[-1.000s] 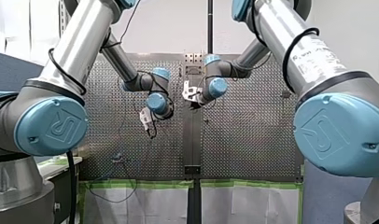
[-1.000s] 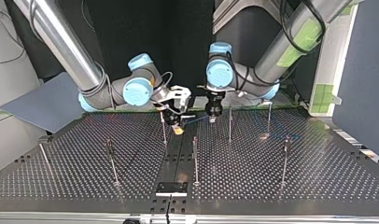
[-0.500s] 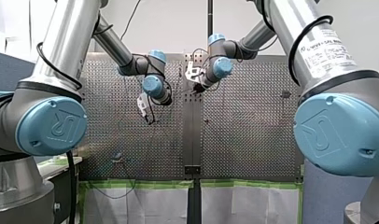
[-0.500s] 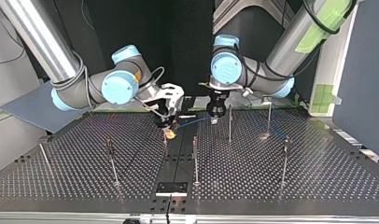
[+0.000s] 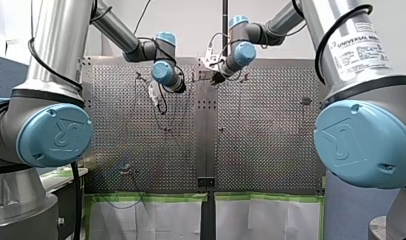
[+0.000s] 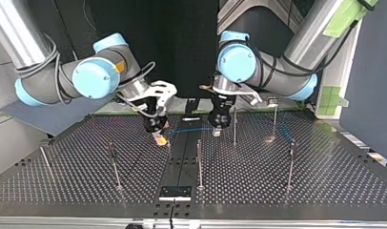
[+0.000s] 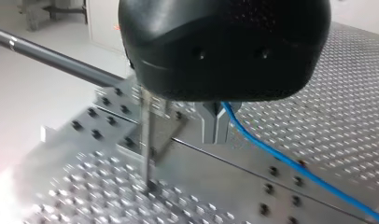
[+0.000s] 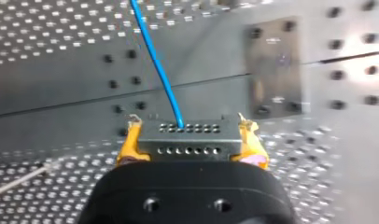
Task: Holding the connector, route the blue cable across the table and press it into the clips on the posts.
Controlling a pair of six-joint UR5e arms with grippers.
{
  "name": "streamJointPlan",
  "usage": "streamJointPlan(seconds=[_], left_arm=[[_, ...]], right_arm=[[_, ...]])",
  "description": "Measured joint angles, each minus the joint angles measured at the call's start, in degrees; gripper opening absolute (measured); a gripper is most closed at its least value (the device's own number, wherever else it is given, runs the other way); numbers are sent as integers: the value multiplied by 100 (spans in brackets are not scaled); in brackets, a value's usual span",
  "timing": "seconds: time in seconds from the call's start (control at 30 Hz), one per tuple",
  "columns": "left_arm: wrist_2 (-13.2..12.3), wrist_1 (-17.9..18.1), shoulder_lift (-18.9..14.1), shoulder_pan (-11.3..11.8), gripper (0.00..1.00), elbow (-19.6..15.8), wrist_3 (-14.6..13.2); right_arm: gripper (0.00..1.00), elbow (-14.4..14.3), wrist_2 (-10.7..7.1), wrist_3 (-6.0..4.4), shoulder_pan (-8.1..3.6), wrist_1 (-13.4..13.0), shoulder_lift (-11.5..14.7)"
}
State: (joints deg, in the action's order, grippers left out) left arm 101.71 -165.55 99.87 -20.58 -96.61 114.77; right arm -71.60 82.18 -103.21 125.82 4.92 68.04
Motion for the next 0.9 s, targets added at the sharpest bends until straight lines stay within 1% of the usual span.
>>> streamJointPlan(seconds=[0.17,0.3,0.4,0.47,0.57,0.73,0.9], left_arm=[[-27,-53,-247,16,0,62,60],[-135,39,-468,50,0,82,167],[-249,96,-616,64,0,117,194],[-284,131,-655,69,0,132,177],[-332,219,-607,95,0,147,189],[-422,307,-404,131,0,153,193],[-460,333,-176,148,0,153,127]], right_arm=[[0,-6,-1,17,-33,6,267],[0,-6,-6,35,-44,1,455],[0,-7,-11,66,-50,-6,451],[0,-9,-17,79,-52,-14,409],[0,-7,-52,86,-58,-28,354],[0,-8,-96,97,-69,-42,187],[0,12,-207,83,-118,-71,103]])
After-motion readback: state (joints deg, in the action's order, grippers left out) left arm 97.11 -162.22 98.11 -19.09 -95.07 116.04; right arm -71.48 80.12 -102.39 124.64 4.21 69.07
